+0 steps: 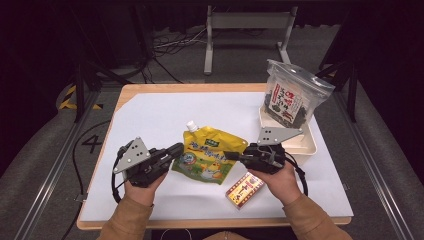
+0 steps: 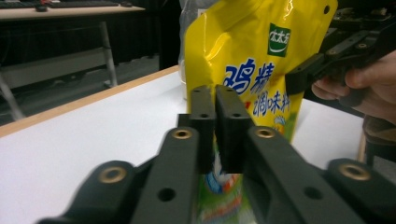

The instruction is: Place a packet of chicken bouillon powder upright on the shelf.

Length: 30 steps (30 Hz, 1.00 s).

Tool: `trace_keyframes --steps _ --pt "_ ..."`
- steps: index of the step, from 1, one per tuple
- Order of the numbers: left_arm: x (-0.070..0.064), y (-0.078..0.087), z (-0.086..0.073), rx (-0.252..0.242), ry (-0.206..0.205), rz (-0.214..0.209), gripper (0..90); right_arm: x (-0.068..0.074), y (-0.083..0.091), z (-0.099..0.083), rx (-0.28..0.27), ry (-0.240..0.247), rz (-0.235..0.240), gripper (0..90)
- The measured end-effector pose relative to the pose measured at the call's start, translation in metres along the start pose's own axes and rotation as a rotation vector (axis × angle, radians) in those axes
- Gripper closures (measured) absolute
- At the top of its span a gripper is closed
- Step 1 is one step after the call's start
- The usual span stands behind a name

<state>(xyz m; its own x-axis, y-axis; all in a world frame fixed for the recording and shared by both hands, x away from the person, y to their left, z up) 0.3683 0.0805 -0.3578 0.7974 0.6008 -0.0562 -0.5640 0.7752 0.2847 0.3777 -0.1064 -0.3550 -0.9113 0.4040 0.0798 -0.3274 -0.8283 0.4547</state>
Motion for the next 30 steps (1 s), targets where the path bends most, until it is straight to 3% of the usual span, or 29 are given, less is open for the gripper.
trace_keyframes --steps 2,14,18,24,30 --pt "0.002 0.003 -0.001 0.000 0.022 -0.023 87.4 -0.001 0.003 0.001 0.002 0.003 -0.008 85.5" --pt "0.011 0.006 -0.009 0.033 0.033 -0.008 78.2 -0.028 0.047 0.009 0.075 0.081 -0.140 85.5" --pt "0.013 0.007 -0.011 0.048 0.044 -0.025 75.1 -0.039 0.061 0.011 0.094 0.080 -0.171 85.5" --pt "0.014 0.005 -0.015 0.084 0.027 -0.032 69.3 -0.049 0.076 0.014 0.100 0.081 -0.195 85.5" --pt "0.016 0.006 -0.018 0.092 0.037 -0.042 65.3 -0.057 0.085 0.015 0.107 0.086 -0.210 85.5"
Point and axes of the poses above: each handheld gripper's, and its own axes: y roughly backward along the jaws, z roughly out of its top, x roughly to its left, the point moved 9 cm from there along -y, roughly forward along the jaws, and after that the axes turned 5 degrees about x, right-handed, at the moved point
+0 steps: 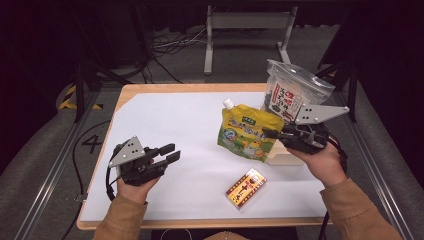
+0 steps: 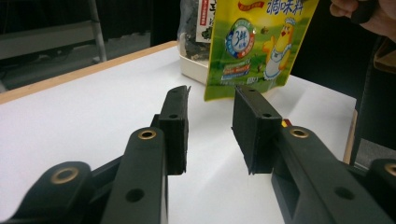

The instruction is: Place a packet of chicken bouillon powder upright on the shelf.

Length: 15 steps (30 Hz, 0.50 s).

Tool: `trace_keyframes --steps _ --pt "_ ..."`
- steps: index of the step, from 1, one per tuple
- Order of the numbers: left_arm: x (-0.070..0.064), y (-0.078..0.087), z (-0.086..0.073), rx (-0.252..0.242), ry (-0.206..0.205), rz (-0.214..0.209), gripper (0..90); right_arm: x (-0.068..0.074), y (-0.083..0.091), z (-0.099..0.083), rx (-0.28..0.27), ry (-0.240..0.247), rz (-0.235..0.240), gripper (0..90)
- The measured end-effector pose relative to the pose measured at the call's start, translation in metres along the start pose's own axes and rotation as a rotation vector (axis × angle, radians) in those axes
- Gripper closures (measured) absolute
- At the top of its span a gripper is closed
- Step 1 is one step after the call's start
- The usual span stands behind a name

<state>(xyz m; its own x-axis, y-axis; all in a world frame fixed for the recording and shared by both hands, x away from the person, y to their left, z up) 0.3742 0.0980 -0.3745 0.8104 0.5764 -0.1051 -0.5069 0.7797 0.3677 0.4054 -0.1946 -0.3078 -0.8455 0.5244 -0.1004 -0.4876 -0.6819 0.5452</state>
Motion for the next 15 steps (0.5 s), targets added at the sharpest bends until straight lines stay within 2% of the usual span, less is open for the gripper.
trace_keyframes --steps 5,7,9,13,15 --pt "0.002 0.001 -0.003 0.009 0.022 -0.022 61.5 -0.009 0.009 0.002 -0.005 -0.005 -0.005 85.5" --pt "0.003 0.001 -0.004 0.015 0.014 -0.020 60.7 -0.012 0.012 0.003 0.000 -0.002 -0.009 85.5" --pt "0.003 0.002 -0.005 0.020 0.029 -0.025 59.8 -0.017 0.016 0.004 0.003 -0.003 -0.016 85.5" --pt "0.006 0.004 -0.007 0.027 0.033 -0.022 59.0 -0.023 0.022 0.005 0.004 0.003 -0.022 85.5" --pt "0.007 0.005 -0.010 0.037 0.039 -0.015 58.5 -0.030 0.028 0.005 0.009 0.003 -0.027 85.4"
Point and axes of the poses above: each handheld gripper's, and its own axes: y roughly backward along the jaws, z roughly out of its top, x roughly to its left, the point moved 9 cm from there along -y, roughly forward along the jaws, and after that the axes turned 5 degrees about x, right-handed, at the moved point
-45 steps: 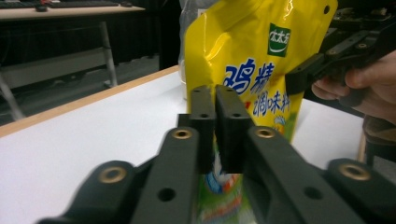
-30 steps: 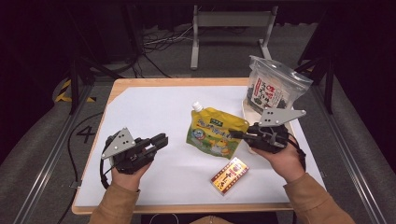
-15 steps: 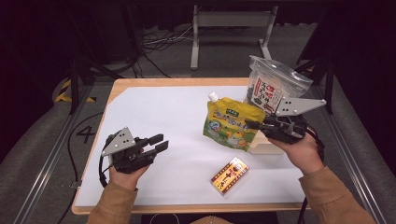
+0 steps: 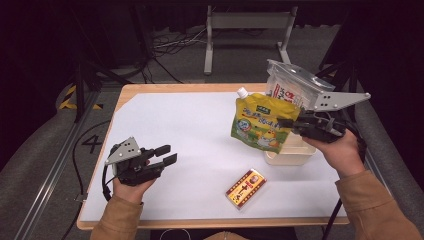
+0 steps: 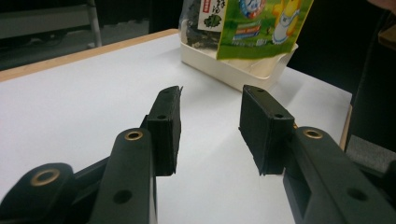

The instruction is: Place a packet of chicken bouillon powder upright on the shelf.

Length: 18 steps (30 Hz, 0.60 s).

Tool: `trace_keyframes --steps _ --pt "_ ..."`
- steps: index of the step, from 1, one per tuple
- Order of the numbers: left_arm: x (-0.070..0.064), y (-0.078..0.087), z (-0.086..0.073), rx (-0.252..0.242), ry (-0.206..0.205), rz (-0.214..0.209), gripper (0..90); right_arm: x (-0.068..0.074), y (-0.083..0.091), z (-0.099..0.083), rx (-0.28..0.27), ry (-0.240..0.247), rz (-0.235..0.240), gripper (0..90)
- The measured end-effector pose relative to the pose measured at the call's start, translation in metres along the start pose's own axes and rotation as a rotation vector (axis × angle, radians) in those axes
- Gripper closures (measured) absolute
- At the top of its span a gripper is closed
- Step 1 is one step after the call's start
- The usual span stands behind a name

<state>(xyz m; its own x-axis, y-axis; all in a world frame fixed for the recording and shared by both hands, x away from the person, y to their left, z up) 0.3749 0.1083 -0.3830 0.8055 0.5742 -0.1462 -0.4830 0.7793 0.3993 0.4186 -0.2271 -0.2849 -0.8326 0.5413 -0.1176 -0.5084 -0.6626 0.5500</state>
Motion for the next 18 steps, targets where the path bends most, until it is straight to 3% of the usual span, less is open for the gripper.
trace_keyframes --steps 7,18 --pt "0.006 0.001 -0.007 0.027 0.014 0.023 57.7 -0.013 0.009 -0.002 0.019 0.012 -0.017 85.5" --pt "0.009 -0.001 -0.011 0.047 0.025 0.017 57.2 -0.027 0.022 -0.007 0.041 0.047 -0.020 85.5"
Point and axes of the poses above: each handheld gripper's, and its own axes: y roughly backward along the jaws, z roughly out of its top, x roughly to its left, the point moved 9 cm from there along -y, roughly forward along the jaws, and after that the axes turned 5 degrees about x, right-handed, at the moved point
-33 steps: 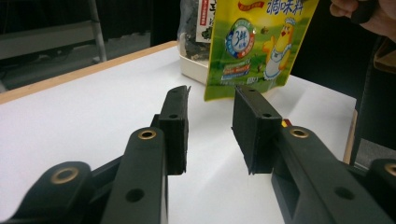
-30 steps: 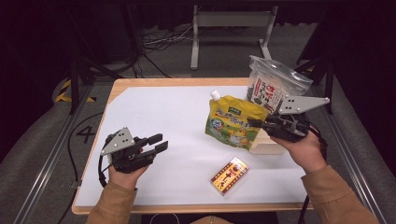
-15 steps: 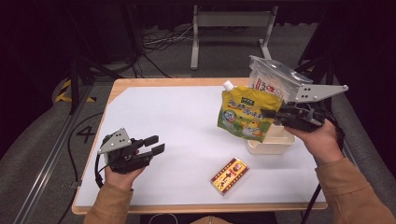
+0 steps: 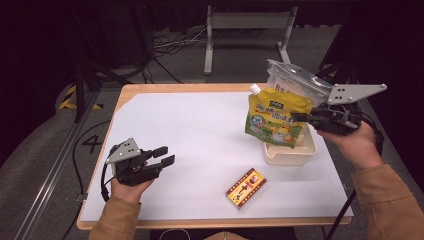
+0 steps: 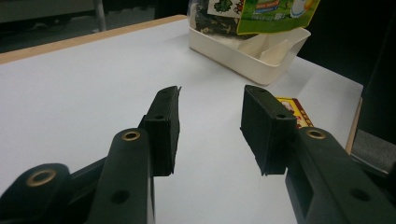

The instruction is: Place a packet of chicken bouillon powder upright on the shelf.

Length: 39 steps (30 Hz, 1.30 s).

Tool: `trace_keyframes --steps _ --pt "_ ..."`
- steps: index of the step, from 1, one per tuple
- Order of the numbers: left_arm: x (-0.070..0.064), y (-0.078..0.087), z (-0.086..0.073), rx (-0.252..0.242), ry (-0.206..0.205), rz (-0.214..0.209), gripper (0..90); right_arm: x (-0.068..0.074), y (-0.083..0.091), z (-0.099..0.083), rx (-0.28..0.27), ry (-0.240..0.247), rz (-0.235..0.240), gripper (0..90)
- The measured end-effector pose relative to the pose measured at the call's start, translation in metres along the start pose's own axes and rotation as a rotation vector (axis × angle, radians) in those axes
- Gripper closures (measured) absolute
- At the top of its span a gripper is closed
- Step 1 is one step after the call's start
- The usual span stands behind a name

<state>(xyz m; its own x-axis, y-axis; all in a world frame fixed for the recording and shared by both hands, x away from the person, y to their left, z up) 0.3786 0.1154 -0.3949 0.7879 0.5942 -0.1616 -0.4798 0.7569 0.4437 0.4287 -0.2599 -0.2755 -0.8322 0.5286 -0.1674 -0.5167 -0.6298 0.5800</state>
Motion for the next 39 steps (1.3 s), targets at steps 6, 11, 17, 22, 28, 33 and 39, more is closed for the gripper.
trace_keyframes --steps 6,11,17,22,28,33,39 --pt "-0.001 -0.001 0.000 0.006 -0.003 -0.010 57.2 -0.003 0.006 -0.004 0.002 0.040 0.014 85.5" --pt "-0.002 -0.002 -0.001 0.010 -0.001 -0.016 57.1 -0.008 0.010 -0.008 0.000 0.037 0.006 85.5" --pt "0.000 -0.003 -0.002 0.013 -0.009 -0.013 56.9 -0.015 0.012 -0.015 0.010 0.031 -0.009 85.5" --pt "0.000 -0.003 -0.002 0.016 -0.003 -0.019 56.9 -0.021 0.013 -0.020 0.019 0.025 -0.017 85.5" --pt "0.000 -0.005 -0.003 0.021 0.003 -0.021 56.6 -0.027 0.015 -0.028 0.035 0.015 -0.020 85.5" --pt "0.000 -0.006 -0.003 0.021 0.006 -0.023 56.4 -0.032 0.014 -0.033 0.056 0.005 -0.026 85.5" --pt "0.001 -0.006 -0.003 0.025 0.004 -0.023 56.3 -0.035 0.012 -0.038 0.077 -0.004 -0.026 85.4"
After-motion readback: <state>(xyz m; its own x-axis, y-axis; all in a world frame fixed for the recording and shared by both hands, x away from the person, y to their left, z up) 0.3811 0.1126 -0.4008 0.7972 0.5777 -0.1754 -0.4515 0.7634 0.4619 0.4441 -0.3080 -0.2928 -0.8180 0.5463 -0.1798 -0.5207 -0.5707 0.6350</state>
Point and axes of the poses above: each handheld gripper's, and its own axes: y roughly backward along the jaws, z roughly out of its top, x roughly to its left, the point moved 9 cm from there along -y, roughly forward along the jaws, and after that the axes turned 5 degrees about x, right-handed, at the moved point
